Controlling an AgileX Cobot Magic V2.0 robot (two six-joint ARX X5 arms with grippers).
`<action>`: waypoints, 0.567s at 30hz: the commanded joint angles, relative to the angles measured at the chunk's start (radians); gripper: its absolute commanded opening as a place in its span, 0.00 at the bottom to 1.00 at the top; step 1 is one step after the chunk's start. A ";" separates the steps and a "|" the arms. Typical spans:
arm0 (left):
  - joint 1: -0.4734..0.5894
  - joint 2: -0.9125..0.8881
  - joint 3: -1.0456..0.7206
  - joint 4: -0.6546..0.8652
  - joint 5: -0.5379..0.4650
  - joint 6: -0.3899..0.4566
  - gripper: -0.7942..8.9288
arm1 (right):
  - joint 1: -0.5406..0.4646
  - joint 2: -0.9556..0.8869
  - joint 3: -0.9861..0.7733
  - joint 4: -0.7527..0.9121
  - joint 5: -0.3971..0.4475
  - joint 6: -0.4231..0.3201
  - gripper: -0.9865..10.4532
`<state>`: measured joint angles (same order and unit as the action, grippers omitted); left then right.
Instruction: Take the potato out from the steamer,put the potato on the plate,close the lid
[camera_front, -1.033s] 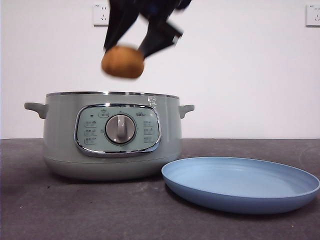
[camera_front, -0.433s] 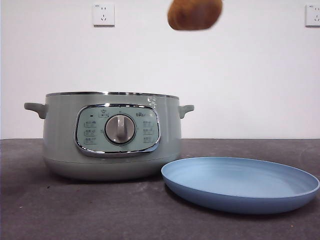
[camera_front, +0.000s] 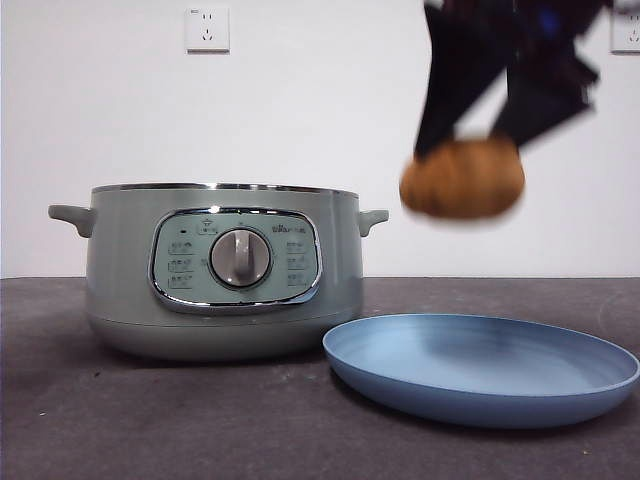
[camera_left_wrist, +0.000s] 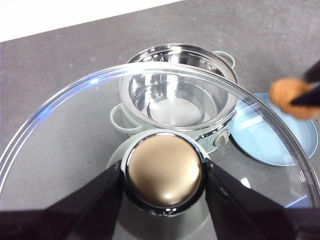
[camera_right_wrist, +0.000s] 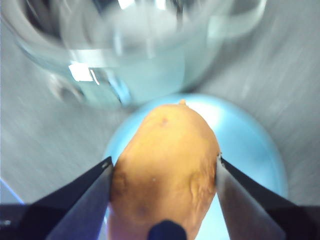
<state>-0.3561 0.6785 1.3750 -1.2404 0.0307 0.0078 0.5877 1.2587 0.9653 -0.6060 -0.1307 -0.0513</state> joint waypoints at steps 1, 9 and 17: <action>0.002 -0.009 0.008 0.050 0.003 0.012 0.07 | 0.000 0.006 -0.105 0.110 -0.013 0.029 0.07; 0.002 -0.005 0.008 0.051 0.003 0.012 0.07 | -0.034 0.013 -0.291 0.335 -0.023 0.053 0.07; 0.002 0.019 0.008 0.058 0.005 0.012 0.07 | -0.093 0.074 -0.323 0.393 -0.029 0.054 0.07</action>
<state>-0.3561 0.7036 1.3750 -1.2381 0.0307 0.0078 0.4950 1.3224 0.6521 -0.2234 -0.1551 -0.0074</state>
